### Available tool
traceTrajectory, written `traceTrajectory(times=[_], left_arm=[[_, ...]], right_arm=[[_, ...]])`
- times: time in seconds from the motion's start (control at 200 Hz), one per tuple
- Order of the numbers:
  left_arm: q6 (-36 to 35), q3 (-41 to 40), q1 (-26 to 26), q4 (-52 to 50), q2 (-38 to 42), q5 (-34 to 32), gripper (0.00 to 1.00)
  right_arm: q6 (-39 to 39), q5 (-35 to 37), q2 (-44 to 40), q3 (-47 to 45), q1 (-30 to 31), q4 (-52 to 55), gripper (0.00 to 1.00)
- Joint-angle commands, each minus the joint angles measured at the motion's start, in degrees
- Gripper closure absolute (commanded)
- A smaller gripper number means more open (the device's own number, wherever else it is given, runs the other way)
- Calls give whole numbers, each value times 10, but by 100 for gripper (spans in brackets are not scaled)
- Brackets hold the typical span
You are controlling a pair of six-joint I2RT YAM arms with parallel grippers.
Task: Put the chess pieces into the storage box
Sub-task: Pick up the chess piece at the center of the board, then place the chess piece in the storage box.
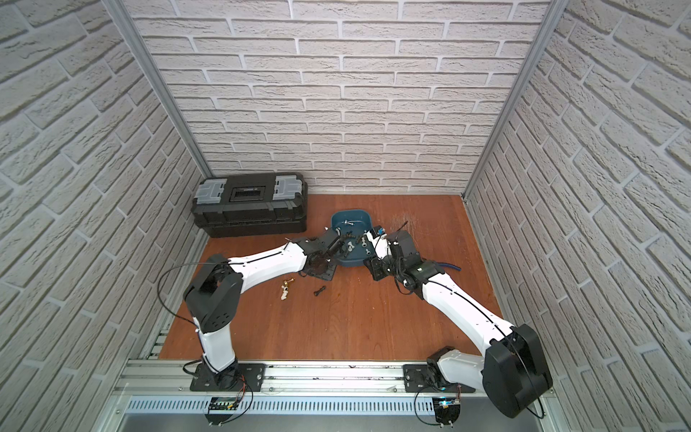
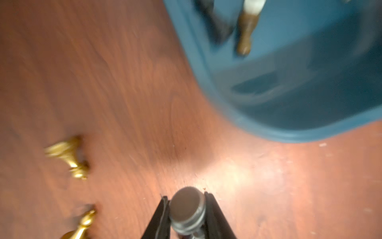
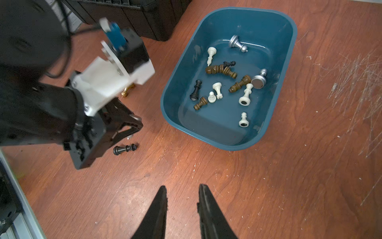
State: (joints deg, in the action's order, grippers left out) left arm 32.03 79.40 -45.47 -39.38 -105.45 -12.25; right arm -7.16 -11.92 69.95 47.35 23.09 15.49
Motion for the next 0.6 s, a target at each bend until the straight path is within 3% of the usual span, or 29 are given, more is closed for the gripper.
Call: traceTrajectory(times=[0.0, 0.275, 0.595], left_arm=[[-3, 48, -4, -24, 24, -29, 81], [-50, 184, 5, -28, -76, -27, 81], [-43, 322, 26, -36, -223, -23, 76]], right_arm=[[-9, 17, -10, -10, 0, -20, 70], [-14, 58, -10, -12, -1, -15, 71], [-23, 85, -12, -16, -2, -20, 71]])
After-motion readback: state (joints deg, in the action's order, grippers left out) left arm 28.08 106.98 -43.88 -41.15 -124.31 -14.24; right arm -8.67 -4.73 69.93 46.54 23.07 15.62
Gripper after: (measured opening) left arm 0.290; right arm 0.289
